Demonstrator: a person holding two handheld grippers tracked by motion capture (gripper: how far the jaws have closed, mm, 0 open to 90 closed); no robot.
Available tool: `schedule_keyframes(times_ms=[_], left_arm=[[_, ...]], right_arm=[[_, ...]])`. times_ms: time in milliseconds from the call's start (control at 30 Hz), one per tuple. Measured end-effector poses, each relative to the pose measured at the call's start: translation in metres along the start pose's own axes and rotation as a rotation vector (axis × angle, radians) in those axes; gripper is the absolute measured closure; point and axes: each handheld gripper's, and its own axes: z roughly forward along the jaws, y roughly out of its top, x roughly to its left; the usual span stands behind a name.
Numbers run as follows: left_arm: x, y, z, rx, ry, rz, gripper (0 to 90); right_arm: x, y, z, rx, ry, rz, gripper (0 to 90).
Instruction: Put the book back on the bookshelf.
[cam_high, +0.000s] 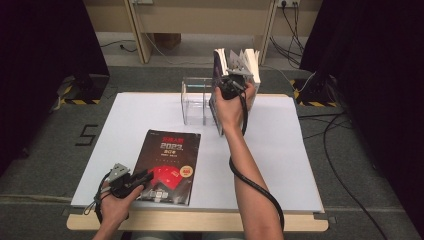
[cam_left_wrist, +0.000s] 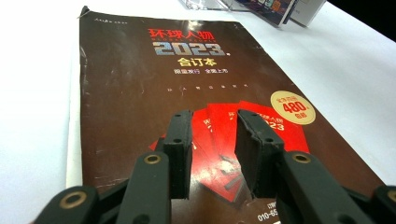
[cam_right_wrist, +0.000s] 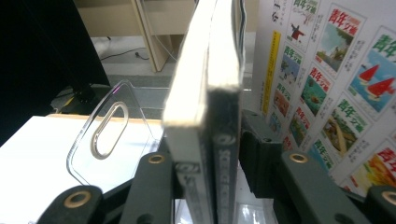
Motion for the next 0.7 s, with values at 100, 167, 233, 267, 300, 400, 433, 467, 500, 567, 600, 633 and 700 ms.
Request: schedule_keyframes(times_ms=[100,167,233,267,300,400,433,467,500,567,600,633,700], left_arm=[[0.000,0.000,0.000,-0.001,-0.001,0.000,65.5],[0.001,0.000,0.000,0.000,0.001,0.000,65.5],[0.000,0.001,-0.001,-0.001,0.001,0.000,65.5],[0.000,0.000,-0.001,-0.002,0.001,-0.001,65.5],[0.000,0.000,0.000,-0.001,0.001,-0.001,65.5],[0.000,0.000,0.000,0.000,-0.001,0.000,65.5],[0.000,0.000,0.000,0.000,-0.002,-0.001,65.5],[0.000,0.000,0.000,0.000,-0.002,-0.001,65.5],[0.000,0.000,0.000,0.000,-0.001,-0.001,65.5],[0.000,0.000,0.000,0.000,-0.001,-0.001,65.4],[0.000,0.000,0.000,0.000,0.000,-0.001,65.4],[0.000,0.000,0.000,0.000,0.000,0.000,65.3],[0.000,0.001,-0.001,-0.002,0.000,0.000,65.4]], right_arm=[[0.001,0.002,0.002,0.010,-0.003,0.000,68.0],[0.001,0.004,0.004,0.019,-0.004,0.000,67.6],[0.002,0.006,0.006,0.030,-0.008,-0.001,67.5],[0.002,0.007,0.007,0.037,-0.011,-0.001,67.3],[0.003,0.009,0.008,0.046,-0.013,-0.002,67.4],[0.002,0.010,0.009,0.062,-0.018,-0.004,68.7],[0.002,0.011,0.009,0.066,-0.021,-0.004,69.4],[0.002,0.011,0.009,0.070,-0.024,-0.003,69.8],[0.002,0.012,0.009,0.076,-0.026,-0.006,70.7],[0.002,0.014,0.009,0.093,-0.034,-0.009,72.1],[0.002,0.015,0.009,0.100,-0.036,-0.009,72.9],[0.002,0.016,0.009,0.110,-0.040,-0.004,74.0],[0.003,0.019,0.009,0.141,-0.045,-0.009,74.9]])
